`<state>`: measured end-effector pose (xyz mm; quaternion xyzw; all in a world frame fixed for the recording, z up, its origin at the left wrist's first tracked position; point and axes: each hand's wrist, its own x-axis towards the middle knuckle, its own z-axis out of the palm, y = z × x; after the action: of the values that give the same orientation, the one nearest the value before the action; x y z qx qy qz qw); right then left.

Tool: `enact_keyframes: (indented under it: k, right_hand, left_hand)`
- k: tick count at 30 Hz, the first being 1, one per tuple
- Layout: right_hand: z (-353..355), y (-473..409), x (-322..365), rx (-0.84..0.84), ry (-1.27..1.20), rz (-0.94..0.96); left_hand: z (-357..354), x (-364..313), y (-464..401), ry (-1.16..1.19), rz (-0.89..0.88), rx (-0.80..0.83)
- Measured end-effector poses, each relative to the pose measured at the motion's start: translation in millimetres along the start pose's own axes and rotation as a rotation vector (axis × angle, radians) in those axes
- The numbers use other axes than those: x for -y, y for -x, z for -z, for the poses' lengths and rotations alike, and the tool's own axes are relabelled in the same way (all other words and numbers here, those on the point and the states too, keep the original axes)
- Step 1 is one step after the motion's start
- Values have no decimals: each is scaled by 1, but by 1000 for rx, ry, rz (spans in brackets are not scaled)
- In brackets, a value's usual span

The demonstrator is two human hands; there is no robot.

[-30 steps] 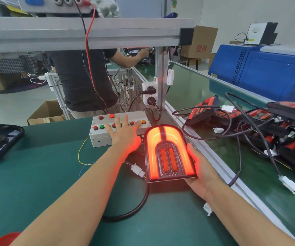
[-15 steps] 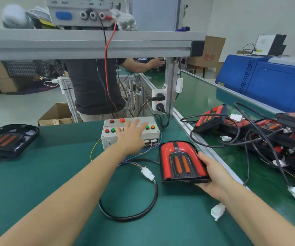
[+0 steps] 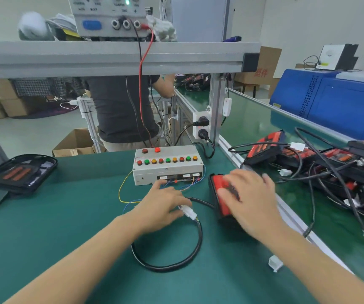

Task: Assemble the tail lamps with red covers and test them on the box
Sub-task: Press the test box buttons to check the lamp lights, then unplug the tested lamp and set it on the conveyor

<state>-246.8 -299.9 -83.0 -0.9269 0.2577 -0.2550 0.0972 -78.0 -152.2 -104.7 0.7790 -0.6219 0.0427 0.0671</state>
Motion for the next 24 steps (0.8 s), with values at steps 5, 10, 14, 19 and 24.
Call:
enact_keyframes:
  k: [5, 10, 14, 19, 24]
  right_hand:
    - [-16, 6, 47, 223, 305, 293]
    - [-25, 2, 64, 241, 347, 335]
    - [-17, 2, 67, 226, 489, 345]
    - [10, -13, 33, -5, 135, 25]
    - [14, -17, -35, 193, 132, -362]
  left_hand:
    - [16, 0, 4, 52, -49, -152]
    - [17, 2, 12, 34, -42, -209]
    - [14, 25, 15, 29, 167, -267]
    - [9, 49, 30, 6, 250, -121]
    - [0, 36, 37, -71, 213, -169]
